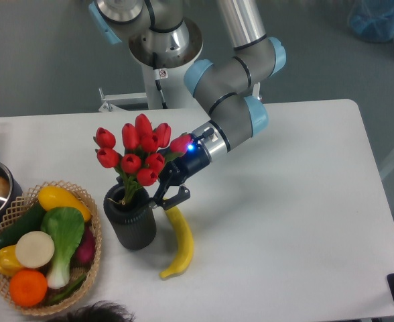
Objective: Insert the flowers into the vase
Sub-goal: 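Push the tulips deeper into the vase and straighten them upright, then open the gripper and lift it away from the tulips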
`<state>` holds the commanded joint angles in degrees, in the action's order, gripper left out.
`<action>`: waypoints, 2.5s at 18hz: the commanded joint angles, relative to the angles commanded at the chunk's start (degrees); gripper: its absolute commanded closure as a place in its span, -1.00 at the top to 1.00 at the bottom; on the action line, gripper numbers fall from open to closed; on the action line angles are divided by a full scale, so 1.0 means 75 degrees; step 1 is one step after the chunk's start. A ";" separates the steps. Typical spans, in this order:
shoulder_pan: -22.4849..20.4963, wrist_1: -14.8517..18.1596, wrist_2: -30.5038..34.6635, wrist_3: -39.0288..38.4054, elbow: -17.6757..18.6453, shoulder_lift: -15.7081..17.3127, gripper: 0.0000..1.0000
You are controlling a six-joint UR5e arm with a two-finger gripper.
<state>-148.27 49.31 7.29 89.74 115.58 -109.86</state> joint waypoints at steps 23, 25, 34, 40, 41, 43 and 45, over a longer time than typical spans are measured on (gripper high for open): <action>-0.0433 0.0012 0.1615 -0.0187 -0.0294 0.0515 0.99; -0.0573 0.0023 0.2281 -0.0211 -0.0247 0.0795 1.00; -0.1371 0.0140 0.6126 -0.0620 -0.0737 0.1839 1.00; -0.1980 0.0959 0.7531 -0.0716 -0.1511 0.2331 1.00; -0.1992 0.1100 0.7964 -0.0506 -0.1535 0.2483 1.00; -0.2027 0.1404 0.8541 0.0137 -0.1524 0.2741 1.00; -0.2260 0.1873 0.8788 0.0654 -0.1524 0.2940 1.00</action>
<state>-165.22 63.35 73.20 94.64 104.15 -87.81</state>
